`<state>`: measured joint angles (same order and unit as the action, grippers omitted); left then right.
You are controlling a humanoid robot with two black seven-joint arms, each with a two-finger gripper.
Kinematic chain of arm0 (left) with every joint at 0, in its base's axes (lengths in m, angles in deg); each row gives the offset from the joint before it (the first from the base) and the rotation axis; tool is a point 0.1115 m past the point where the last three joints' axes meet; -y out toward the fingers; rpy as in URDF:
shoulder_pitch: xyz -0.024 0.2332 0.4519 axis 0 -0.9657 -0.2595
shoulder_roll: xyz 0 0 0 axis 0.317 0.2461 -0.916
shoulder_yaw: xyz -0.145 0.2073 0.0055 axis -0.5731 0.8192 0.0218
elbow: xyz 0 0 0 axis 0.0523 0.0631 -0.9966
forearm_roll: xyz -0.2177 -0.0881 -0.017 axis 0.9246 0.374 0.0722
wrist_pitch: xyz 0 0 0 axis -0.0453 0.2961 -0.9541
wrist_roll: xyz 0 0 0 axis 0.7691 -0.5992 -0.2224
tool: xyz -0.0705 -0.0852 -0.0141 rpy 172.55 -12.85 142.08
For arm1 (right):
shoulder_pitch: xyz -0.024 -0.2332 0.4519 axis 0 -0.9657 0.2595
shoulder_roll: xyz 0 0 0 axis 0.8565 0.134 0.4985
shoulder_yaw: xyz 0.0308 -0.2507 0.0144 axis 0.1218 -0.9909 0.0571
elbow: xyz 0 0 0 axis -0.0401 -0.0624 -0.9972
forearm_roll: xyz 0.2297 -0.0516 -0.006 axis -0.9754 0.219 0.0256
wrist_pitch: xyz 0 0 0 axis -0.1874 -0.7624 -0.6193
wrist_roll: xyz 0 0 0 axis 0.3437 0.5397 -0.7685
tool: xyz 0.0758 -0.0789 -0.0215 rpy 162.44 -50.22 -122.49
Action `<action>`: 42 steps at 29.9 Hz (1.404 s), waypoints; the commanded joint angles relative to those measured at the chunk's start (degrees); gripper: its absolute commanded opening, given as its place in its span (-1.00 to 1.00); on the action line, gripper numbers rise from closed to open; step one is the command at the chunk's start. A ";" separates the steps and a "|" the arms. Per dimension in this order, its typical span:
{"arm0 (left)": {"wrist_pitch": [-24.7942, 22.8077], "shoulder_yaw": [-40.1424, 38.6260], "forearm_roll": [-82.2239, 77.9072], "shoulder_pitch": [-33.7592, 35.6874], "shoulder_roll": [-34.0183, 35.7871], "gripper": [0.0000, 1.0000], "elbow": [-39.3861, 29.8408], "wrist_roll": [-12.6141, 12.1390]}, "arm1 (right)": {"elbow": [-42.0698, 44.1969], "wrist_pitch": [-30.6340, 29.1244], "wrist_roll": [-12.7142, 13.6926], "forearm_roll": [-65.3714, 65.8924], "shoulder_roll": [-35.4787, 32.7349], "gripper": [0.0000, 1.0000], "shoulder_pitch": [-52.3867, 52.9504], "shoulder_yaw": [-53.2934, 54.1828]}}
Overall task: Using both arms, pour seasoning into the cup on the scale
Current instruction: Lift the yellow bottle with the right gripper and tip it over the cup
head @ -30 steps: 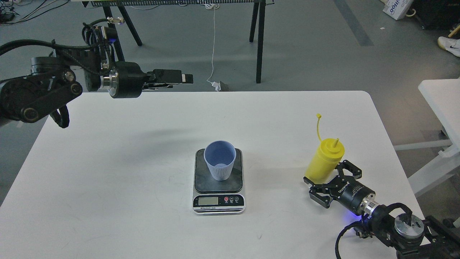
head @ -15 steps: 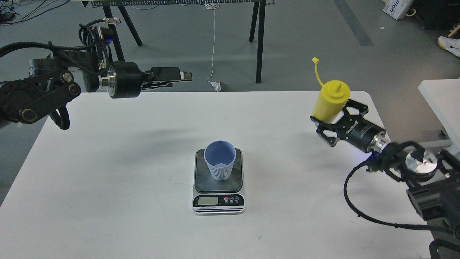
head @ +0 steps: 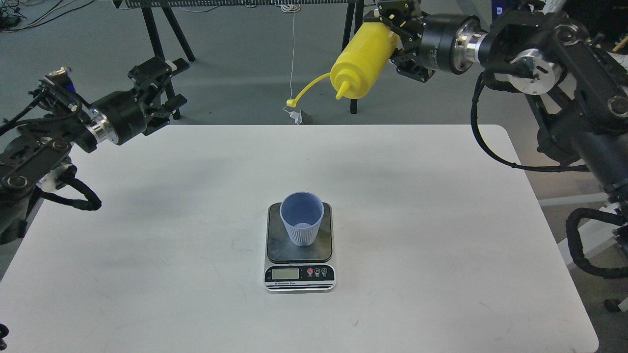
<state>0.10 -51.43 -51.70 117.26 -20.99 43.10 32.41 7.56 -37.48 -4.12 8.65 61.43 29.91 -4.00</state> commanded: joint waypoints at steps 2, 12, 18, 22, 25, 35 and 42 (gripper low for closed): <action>-0.01 -0.10 9.56 -3.37 1.83 0.99 0.41 0.01 | -6.26 4.35 -0.01 12.77 1.21 -0.98 -0.08 -6.03; -0.01 -0.10 9.83 -5.39 3.23 0.99 0.41 0.01 | -8.37 15.16 -0.01 26.42 3.94 -0.97 -0.60 -16.31; -0.01 -0.10 9.74 -5.83 3.23 0.99 0.41 0.01 | -8.37 15.88 -0.01 26.51 5.08 -0.97 -2.10 -18.96; -0.01 -0.01 9.65 -5.83 3.23 0.99 0.41 0.01 | -8.37 15.88 -0.01 26.77 5.69 -0.97 -3.33 -19.14; -0.01 0.17 9.65 -5.83 3.23 0.99 0.23 0.01 | -8.29 15.96 -0.01 29.31 6.31 -0.97 -3.77 -20.62; -0.01 0.34 9.48 -5.83 3.23 0.99 0.23 0.01 | -8.29 16.84 -0.01 30.64 6.66 -0.97 -5.17 -21.86; -0.01 0.43 9.22 -5.92 3.23 0.99 0.23 0.01 | -8.11 17.98 -0.01 30.55 7.63 -0.97 -5.09 -21.42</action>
<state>0.09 -51.00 -42.32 111.34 -17.81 43.33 32.42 -0.67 -20.39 -4.12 39.29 68.71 24.74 -25.81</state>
